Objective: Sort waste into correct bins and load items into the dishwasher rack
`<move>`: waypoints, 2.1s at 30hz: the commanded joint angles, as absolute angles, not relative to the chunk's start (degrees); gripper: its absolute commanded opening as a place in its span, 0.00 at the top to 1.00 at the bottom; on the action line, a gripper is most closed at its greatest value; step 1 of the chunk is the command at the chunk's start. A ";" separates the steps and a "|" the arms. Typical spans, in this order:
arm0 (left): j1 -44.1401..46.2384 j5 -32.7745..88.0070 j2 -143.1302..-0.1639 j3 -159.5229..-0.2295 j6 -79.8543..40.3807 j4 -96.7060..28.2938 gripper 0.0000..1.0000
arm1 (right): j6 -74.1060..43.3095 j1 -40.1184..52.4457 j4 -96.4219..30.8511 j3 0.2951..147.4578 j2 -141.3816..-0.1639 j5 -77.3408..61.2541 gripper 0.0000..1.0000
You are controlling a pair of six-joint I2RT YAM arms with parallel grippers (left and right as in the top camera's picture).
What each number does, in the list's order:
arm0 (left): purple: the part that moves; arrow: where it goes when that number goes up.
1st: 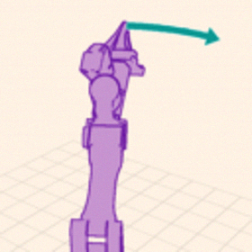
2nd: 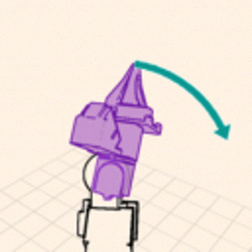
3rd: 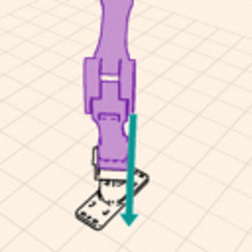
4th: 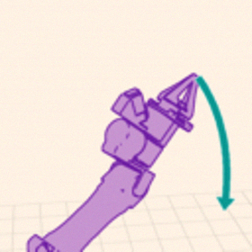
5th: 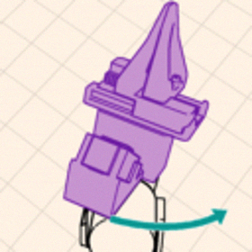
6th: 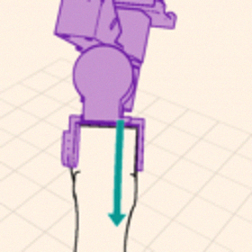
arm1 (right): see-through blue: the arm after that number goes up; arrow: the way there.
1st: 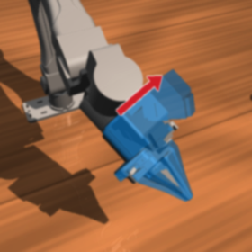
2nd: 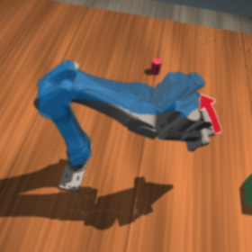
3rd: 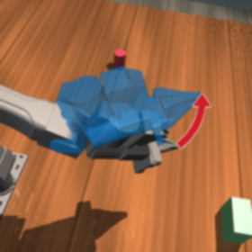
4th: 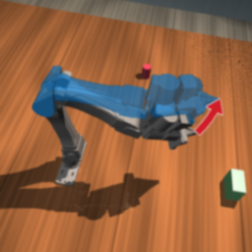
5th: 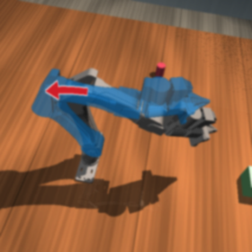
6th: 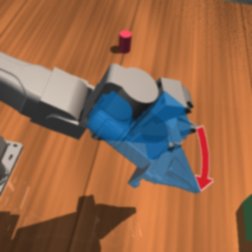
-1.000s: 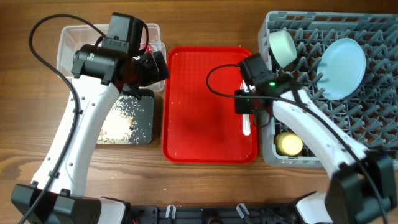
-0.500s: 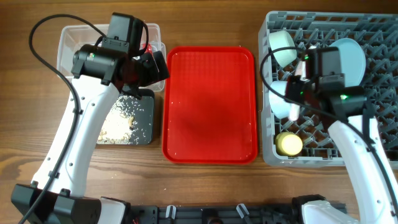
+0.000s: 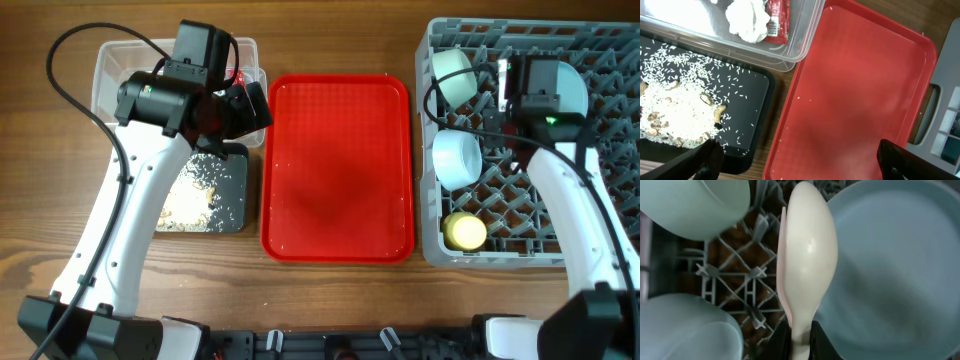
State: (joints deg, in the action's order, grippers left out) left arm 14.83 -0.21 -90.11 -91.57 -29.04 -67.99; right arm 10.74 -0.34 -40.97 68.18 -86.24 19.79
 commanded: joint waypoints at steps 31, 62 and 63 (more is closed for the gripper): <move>14.61 -1.17 -89.69 -92.16 -28.77 -68.01 0.00 | -3.95 0.91 -53.67 78.74 -45.71 -12.58 0.00; 14.61 -1.17 -89.69 -92.16 -28.80 -67.99 0.00 | -4.71 0.89 -25.26 36.34 -22.70 -12.73 0.00; 14.61 -1.17 -89.69 -92.16 -28.77 -67.99 0.00 | -4.73 0.89 -22.59 33.54 -21.41 -13.76 0.00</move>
State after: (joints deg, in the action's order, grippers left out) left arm 14.83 -0.21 -90.11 -91.57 -29.04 -67.96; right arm -3.90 0.71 -27.42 41.56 -25.61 -9.41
